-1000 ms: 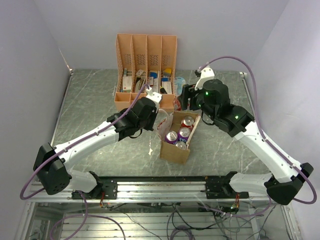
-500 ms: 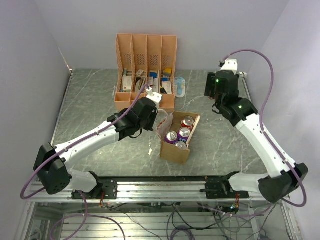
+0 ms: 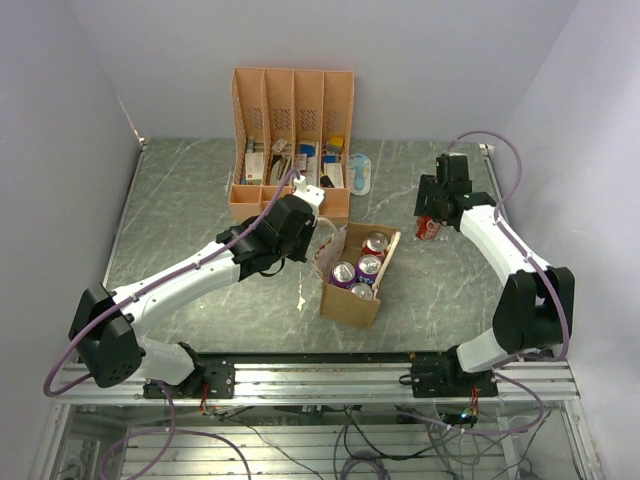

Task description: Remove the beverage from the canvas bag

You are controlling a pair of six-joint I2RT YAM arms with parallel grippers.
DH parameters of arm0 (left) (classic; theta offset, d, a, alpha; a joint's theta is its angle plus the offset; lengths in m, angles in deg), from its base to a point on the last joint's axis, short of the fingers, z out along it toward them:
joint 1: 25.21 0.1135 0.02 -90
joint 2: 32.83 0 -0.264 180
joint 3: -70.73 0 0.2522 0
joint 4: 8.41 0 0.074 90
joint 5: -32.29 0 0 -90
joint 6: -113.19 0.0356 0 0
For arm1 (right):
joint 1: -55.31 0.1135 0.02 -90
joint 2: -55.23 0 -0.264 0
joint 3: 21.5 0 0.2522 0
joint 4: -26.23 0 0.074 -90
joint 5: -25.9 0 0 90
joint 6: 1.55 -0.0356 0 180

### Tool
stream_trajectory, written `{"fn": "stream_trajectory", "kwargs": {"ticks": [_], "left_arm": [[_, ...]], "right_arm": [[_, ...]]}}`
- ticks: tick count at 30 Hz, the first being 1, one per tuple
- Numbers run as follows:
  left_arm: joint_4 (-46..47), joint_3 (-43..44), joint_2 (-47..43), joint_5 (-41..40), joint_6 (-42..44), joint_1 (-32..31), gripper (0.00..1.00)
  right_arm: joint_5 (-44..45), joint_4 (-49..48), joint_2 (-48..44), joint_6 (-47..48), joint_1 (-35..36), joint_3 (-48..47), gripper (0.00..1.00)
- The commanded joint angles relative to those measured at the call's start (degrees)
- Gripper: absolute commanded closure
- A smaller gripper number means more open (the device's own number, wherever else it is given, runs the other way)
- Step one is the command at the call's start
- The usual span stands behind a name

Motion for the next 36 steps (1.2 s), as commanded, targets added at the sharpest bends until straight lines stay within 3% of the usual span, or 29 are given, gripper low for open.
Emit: {"fn": "stream_trajectory", "kwargs": {"ticks": [1, 22, 36], "left_arm": [[-0.33, 2.19, 0.38, -2.59, 1.17, 0.84, 0.93], [-0.41, 2.06, -0.89, -2.89, 1.29, 0.84, 0.93], [-0.61, 2.46, 0.02, -0.77, 2.27, 0.85, 0.93]], "right_arm": [[-2.35, -5.83, 1.59, 1.76, -0.94, -2.58, 1.00], [-7.23, -12.90, 7.94, 6.57, -1.44, 0.70, 1.00], [-8.14, -14.09, 8.12, 5.31, -1.31, 3.89, 0.79]]}}
